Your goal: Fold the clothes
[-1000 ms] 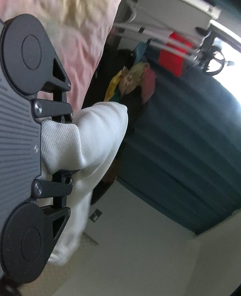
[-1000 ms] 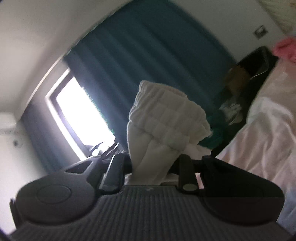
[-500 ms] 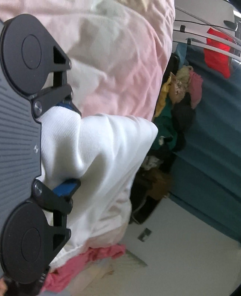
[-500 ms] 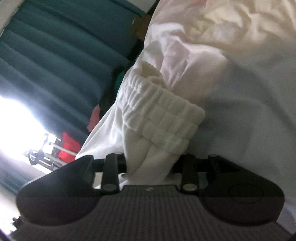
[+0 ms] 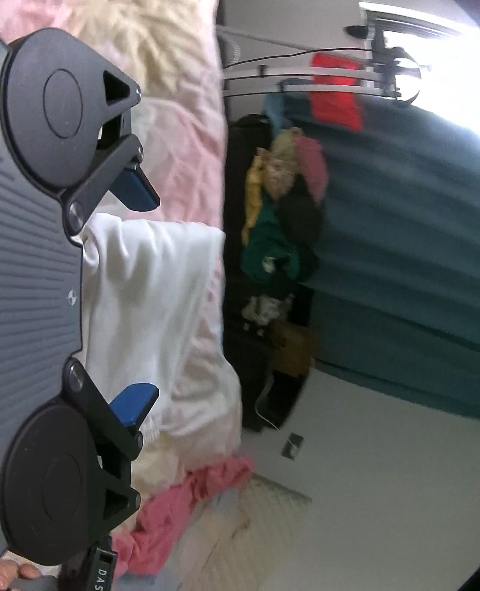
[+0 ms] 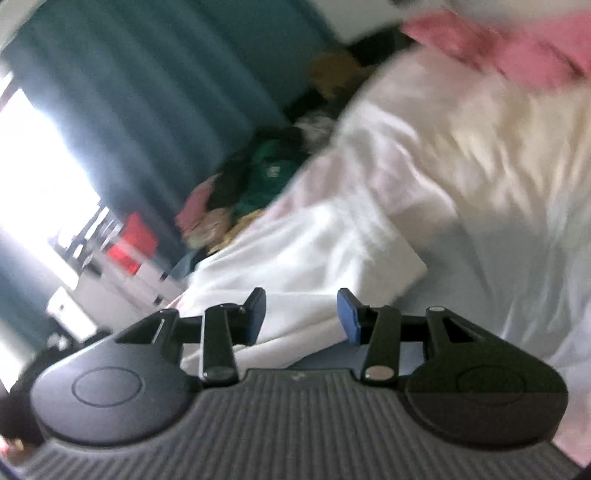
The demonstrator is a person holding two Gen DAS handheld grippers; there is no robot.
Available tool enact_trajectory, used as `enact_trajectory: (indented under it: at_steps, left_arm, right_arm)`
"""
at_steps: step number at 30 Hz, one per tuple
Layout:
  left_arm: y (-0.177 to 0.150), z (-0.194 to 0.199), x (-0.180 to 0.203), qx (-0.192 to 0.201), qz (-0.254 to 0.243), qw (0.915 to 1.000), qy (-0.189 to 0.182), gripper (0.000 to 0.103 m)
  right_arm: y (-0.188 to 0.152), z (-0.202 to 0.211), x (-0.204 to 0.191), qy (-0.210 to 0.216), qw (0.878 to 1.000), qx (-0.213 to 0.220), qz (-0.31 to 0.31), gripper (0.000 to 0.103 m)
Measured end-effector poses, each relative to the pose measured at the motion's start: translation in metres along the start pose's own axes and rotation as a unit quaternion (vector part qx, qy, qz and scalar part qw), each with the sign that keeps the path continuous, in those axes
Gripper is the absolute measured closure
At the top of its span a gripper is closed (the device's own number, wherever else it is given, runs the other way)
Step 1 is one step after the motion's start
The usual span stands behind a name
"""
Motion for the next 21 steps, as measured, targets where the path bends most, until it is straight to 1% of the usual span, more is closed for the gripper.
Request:
enact_trajectory:
  at_steps: [2, 3, 4, 5, 6, 9, 12, 15, 17, 19, 21]
  left_arm:
    - [0.011, 0.035, 0.015, 0.018, -0.012, 0.9998, 0.002, 0.000]
    - [0.016, 0.052, 0.022, 0.026, -0.017, 0.9995, 0.003, 0.000]
    - [0.021, 0.068, 0.029, 0.034, -0.023, 0.9992, 0.004, 0.000]
    - [0.026, 0.085, 0.036, 0.042, -0.029, 0.9987, 0.006, 0.000]
    - [0.031, 0.102, 0.040, 0.054, -0.037, 0.9977, 0.018, 0.000]
    - [0.037, 0.146, 0.052, 0.076, -0.048, 0.9955, 0.030, 0.000]
    - [0.032, 0.186, 0.058, 0.093, -0.054, 0.9932, 0.045, 0.000]
    - [0.021, 0.222, 0.062, 0.105, -0.053, 0.9912, 0.062, 0.000]
    - [0.011, 0.243, 0.065, 0.111, -0.044, 0.9911, 0.060, 0.000]
    - [-0.001, 0.261, 0.069, 0.117, -0.046, 0.9895, 0.072, 0.000]
    - [-0.013, 0.274, 0.072, 0.128, -0.044, 0.9882, 0.072, 0.000]
  right_arm:
    - [0.006, 0.029, -0.023, 0.017, 0.999, 0.012, 0.036, 0.054]
    - [0.009, 0.043, -0.034, 0.027, 0.998, 0.018, 0.053, 0.041]
    - [0.012, 0.058, -0.045, 0.036, 0.997, 0.025, 0.070, 0.021]
    - [0.013, 0.072, -0.054, 0.041, 0.995, 0.033, 0.085, 0.013]
    - [0.013, 0.087, -0.063, 0.045, 0.993, 0.043, 0.098, 0.011]
    - [0.011, 0.133, -0.087, 0.055, 0.987, 0.071, 0.137, 0.011]
    - [0.003, 0.164, -0.094, 0.056, 0.983, 0.089, 0.151, 0.011]
    - [-0.011, 0.185, -0.093, 0.053, 0.980, 0.100, 0.162, 0.011]
    - [-0.023, 0.197, -0.092, 0.051, 0.977, 0.114, 0.172, 0.011]
    - [-0.036, 0.203, -0.090, 0.048, 0.975, 0.123, 0.177, 0.011]
    - [-0.048, 0.205, -0.087, 0.051, 0.975, 0.130, 0.176, 0.011]
Point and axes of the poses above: each gripper's, at about its wrist camera, not at the fingertips, and z roughly against the way its jaws point, x to its right, y to its top, the point moved 8 cm from there along -z, roughly the way its jaws point, and after that the axes turned 3 degrees about -z, right-handed, at the moved point
